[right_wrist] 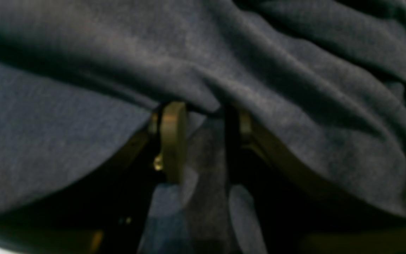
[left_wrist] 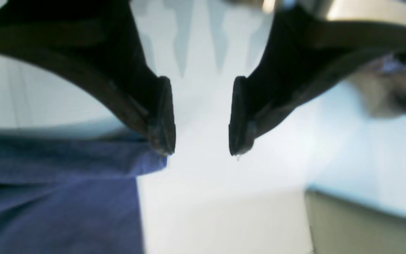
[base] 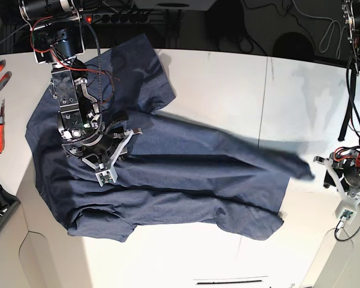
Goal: Layout the t-shirt on the table in an organized manner, then fold the t-shirt properly
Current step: 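Pull the sleeve outward with the left gripper while the right gripper holds, then drag the held sleeve further outward with the left gripper and release it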
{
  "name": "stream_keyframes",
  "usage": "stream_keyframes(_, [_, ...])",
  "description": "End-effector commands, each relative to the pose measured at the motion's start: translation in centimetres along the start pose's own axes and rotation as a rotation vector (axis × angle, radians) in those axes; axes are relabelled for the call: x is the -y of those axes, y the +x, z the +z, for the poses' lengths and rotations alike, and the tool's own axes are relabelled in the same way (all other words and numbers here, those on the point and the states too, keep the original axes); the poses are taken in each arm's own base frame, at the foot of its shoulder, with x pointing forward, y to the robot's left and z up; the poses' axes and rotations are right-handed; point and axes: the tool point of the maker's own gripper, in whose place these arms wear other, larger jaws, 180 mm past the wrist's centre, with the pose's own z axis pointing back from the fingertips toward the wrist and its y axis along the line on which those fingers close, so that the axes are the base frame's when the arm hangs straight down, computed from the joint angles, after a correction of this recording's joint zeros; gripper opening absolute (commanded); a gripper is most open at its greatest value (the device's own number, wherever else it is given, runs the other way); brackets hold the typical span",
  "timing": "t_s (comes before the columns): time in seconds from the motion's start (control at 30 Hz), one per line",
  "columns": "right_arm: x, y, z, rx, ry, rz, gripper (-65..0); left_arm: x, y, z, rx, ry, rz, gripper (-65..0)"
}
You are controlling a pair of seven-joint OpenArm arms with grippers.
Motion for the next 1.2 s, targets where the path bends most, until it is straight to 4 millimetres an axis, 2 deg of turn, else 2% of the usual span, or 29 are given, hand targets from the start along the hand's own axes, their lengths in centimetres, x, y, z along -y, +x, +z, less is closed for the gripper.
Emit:
stream_keyframes(0.0, [0.3,-1.9,0.0,-0.085,-0.013,0.017,-46.1,-2.0,0.8,0.7,0.025,0.065,-0.017,-36.4])
stream_keyframes(0.1, [0.3,-1.9,0.0,-0.085,-0.013,0.017,-46.1,-3.4,-0.2,0.9,0.017,0.157,-0.027,-36.5])
stream_keyframes(0.17, [0.3,-1.9,0.0,-0.085,-0.013,0.017,-46.1,-3.9,0.4,0.9,0.078,0.193,0.0,-37.4])
stream_keyframes(0.23, [0.3,-1.9,0.0,-0.085,-0.013,0.017,-46.1,-2.7,1.9,0.8,0.174,0.143,0.042,-47.0])
stream_keyframes(0.3, [0.3,-1.9,0.0,-0.085,-0.012,0.016,-46.1,-1.2,3.2,0.6,0.258,0.09,0.09,-62.7])
stream_keyframes(0.33, [0.3,-1.9,0.0,-0.085,-0.012,0.016,-46.1,-0.5,3.8,0.5,0.295,0.071,0.105,-65.0])
stream_keyframes(0.4, [0.3,-1.9,0.0,-0.085,-0.012,0.017,-46.1,0.6,4.1,-0.3,0.316,0.047,0.141,-65.0])
stream_keyframes(0.5, [0.3,-1.9,0.0,-0.085,-0.013,0.016,-46.1,1.3,2.5,-2.8,0.248,0.019,0.212,-65.0])
stream_keyframes(0.6, [0.3,-1.9,0.0,-0.085,-0.013,0.016,-46.1,1.1,-0.3,-5.4,0.153,0.007,0.276,-65.0])
stream_keyframes(0.63, [0.3,-1.9,0.0,-0.085,-0.013,0.016,-46.1,1.2,-1.2,-6.0,0.123,-0.003,0.292,-63.2])
stream_keyframes(0.7, [0.3,-1.9,0.0,-0.085,-0.013,0.016,-46.1,1.5,-2.6,-7.1,0.075,-0.025,0.317,-43.9])
stream_keyframes(0.73, [0.3,-1.8,0.0,-0.084,-0.013,0.016,-46.1,1.7,-3.0,-7.4,0.066,-0.039,0.348,-37.3])
stream_keyframes(0.77, [0.3,-1.8,0.0,-0.084,-0.012,0.016,-46.1,1.9,-3.0,-7.6,0.065,-0.055,0.381,-35.7])
stream_keyframes(0.93, [0.3,-1.9,0.0,-0.085,-0.012,0.016,-46.1,2.5,-1.8,-7.9,0.11,-0.119,0.509,-35.7])
stream_keyframes(1.17, [0.3,-1.9,0.0,-0.086,-0.012,0.016,-46.1,3.3,0.2,-8.1,0.146,-0.145,0.536,-35.8])
